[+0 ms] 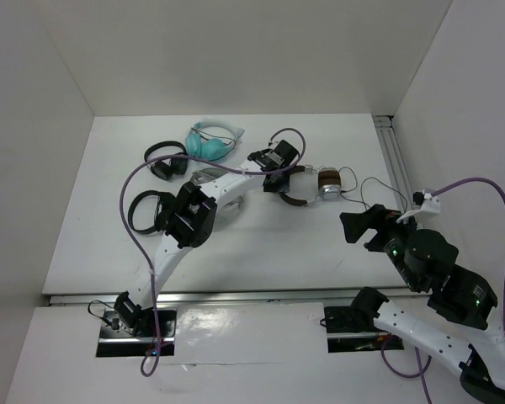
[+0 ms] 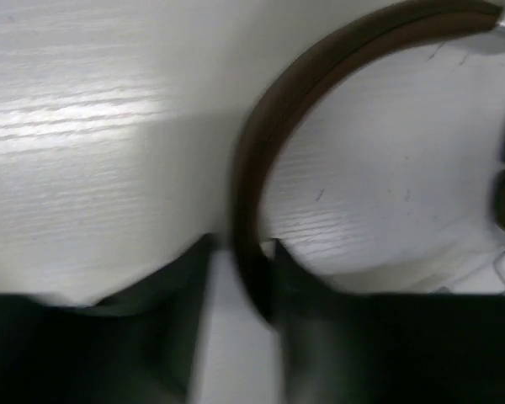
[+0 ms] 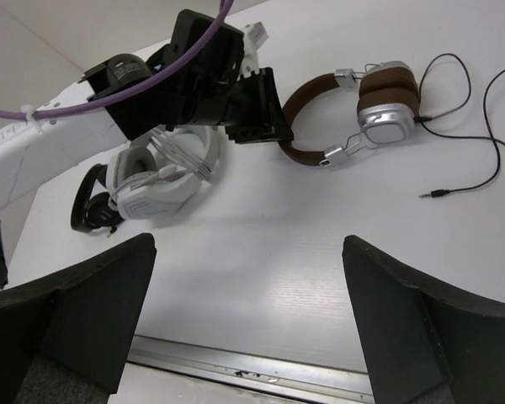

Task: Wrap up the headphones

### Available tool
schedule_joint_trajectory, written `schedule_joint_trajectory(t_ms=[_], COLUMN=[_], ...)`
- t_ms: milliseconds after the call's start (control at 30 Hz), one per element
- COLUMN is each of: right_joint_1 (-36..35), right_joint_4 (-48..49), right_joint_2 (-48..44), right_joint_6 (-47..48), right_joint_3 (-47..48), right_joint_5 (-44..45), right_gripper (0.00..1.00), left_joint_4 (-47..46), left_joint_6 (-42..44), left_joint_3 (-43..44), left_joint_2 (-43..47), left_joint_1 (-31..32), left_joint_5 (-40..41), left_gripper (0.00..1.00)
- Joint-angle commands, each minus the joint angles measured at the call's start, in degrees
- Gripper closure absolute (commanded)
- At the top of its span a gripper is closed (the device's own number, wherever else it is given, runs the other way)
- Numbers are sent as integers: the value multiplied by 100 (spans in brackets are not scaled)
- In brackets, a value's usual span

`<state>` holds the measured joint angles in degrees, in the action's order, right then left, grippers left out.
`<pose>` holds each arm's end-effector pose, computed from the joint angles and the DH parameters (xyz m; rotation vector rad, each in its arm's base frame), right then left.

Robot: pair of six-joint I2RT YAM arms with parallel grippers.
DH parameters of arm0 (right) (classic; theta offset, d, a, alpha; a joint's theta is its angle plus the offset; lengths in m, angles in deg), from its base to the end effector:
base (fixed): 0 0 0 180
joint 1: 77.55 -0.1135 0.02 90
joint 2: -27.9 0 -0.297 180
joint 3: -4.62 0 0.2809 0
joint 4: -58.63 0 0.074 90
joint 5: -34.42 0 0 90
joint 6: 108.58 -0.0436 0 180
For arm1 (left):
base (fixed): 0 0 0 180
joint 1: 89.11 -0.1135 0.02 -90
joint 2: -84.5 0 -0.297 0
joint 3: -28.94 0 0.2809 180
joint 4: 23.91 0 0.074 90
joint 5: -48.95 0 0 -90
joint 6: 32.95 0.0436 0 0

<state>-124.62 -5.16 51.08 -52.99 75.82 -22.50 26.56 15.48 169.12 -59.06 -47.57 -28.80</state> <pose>0.0455 0.0140 0.4092 0.2015 1.8154 0.4791 0.4613 -0.3964 0.1792 -0.0886 2.5114 -0.3420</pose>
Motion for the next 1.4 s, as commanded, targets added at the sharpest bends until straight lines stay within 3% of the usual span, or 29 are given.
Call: schedule_joint_trajectory(t_ms=[0, 167, 267, 333, 467, 700, 833, 1033, 1167, 1367], right_joint_1=[14, 14, 14, 14, 14, 66, 66, 119, 119, 119], right_joint_4=[136, 136, 223, 583, 1471, 2499, 3710, 4335, 5169, 5744], right_joint_2=[-33, -235, -235, -235, -612, -877, -868, 622, 1554, 2392], right_joint_6=[102, 49, 319, 636, 1304, 1298, 1235, 1560, 1806, 2902], right_joint_3=[45, 107, 45, -200, -596, -938, -1343, -1229, -1414, -1607], right_joint_5=[-126, -126, -485, -1257, -2822, -3746, -4187, -3835, -3923, -4688], right_gripper=[1, 1, 1, 1, 1, 0, 0, 2, 2, 7], left_joint_4=[-42, 177, 125, 125, 186, 1177, 1837, 2436, 2181, 2295], left_joint_6=[-107, -107, -107, 7, 323, 947, 1193, 1493, 1493, 1440], left_joint_3=[82, 346, 65, -260, -893, -797, -919, -1350, -2035, -2089], left_joint_2=[-373, -672, -366, 46, 2092, 4282, 5572, 6454, 7280, 7422], left_joint_1=[-23, -85, -155, -155, -155, -155, -295, -1226, -1279, -1333], left_joint_5=[41, -345, -627, -627, 82, 943, 1736, 1745, 1913, 2211], left_gripper=[67, 100, 100, 100, 100, 100, 100, 100, 100, 100])
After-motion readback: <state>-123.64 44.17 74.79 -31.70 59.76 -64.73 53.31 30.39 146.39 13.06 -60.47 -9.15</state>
